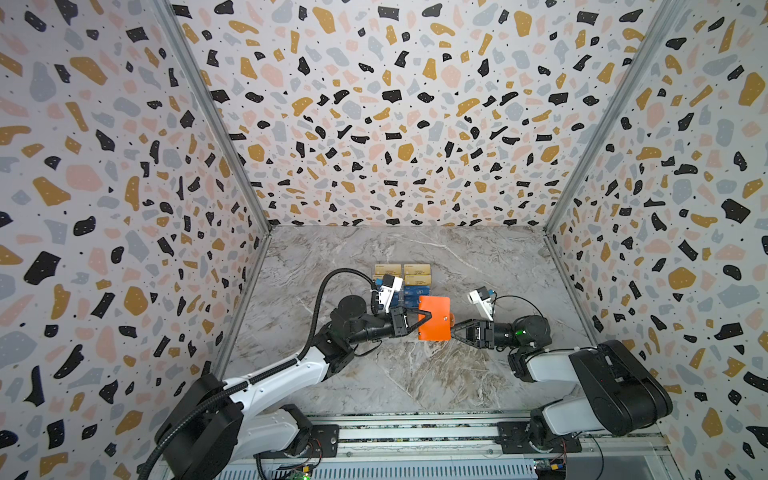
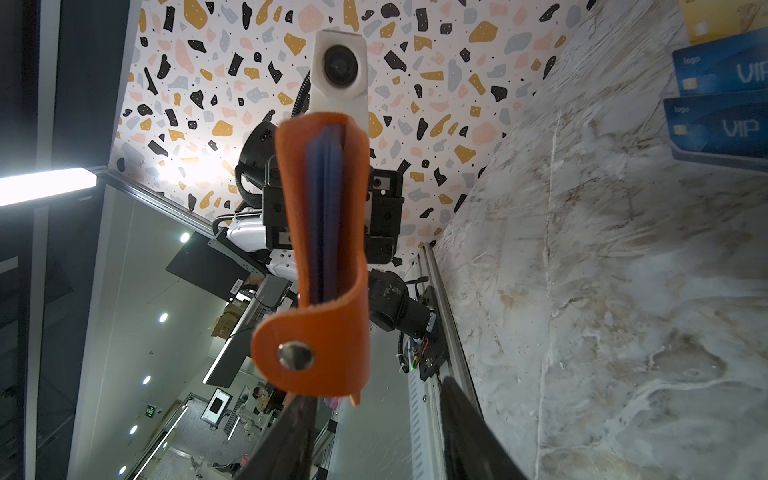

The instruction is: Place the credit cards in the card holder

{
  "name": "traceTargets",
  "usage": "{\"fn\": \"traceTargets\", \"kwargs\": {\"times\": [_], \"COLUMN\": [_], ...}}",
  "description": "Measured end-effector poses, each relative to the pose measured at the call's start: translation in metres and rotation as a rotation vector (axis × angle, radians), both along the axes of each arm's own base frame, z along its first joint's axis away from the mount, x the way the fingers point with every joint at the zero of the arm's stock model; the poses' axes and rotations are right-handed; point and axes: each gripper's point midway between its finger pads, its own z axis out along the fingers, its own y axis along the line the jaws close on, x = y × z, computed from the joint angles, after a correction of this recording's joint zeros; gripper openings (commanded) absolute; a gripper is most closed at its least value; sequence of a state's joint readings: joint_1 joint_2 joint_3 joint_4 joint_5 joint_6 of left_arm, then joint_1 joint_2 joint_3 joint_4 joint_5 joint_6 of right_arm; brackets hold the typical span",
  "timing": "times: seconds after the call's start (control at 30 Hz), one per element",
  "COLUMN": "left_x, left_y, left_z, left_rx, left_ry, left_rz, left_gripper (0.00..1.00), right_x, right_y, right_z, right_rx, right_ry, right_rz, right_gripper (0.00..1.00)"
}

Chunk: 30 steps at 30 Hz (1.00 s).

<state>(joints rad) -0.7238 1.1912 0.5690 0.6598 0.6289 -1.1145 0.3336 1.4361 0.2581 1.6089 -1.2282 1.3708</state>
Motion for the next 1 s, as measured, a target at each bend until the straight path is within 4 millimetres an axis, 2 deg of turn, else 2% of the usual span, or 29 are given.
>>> {"fn": "traceTargets", "kwargs": {"times": [0.23,0.6,0.73,0.93,1.0], "left_x": [0.0,-0.002,-0.002,-0.002,-0.002], "left_y": [0.001,0.0,0.0,0.0,0.0], "left_z": [0.0,0.002,0.002,0.002,0.002], "left_rx": [-0.003,-0.013,-0.013,-0.013,-0.012], "left_ry": [-0.001,-0.006,-0.004,-0.004,-0.003], "left_rz": [0.002,-0.01,-0.012,-0.012,-0.01], "left_gripper": [0.04,0.04,0.04,0.04,0.05], "right_x": [0.006,0.0,-0.001,-0.003,-0.003], "right_y": [0.004,0.019,0.021,0.021,0.021], "right_z": [0.001,0.008,0.009,0.009,0.01], "right_rx": [0.001,0.01,0.011,0.011,0.011], "right_ry": [0.006,-0.014,-0.019,-0.014,-0.013], "right_rz": [0.004,0.06,0.07,0.077,0.078], "right_gripper": [0.44,0.41,0.33,0.11,0.07]}}
